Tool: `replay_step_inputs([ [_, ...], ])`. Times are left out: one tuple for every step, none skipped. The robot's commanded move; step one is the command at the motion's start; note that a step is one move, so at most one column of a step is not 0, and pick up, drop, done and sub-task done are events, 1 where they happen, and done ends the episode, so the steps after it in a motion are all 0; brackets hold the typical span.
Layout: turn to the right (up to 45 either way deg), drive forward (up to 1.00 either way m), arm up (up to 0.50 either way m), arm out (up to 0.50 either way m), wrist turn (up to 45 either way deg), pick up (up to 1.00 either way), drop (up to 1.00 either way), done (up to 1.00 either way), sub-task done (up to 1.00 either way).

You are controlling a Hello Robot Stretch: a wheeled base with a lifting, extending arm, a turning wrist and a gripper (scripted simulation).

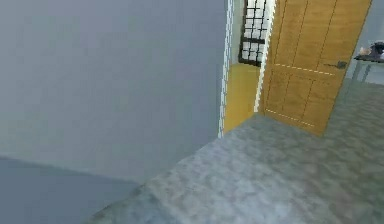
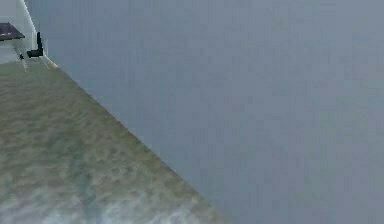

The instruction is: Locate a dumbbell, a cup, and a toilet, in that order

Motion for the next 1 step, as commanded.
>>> replay_step_inputs([
  [18.0, 0.0, 0.0, 0.0, 0.0, 0.0, 0.0, 0.0, 0.0],
])
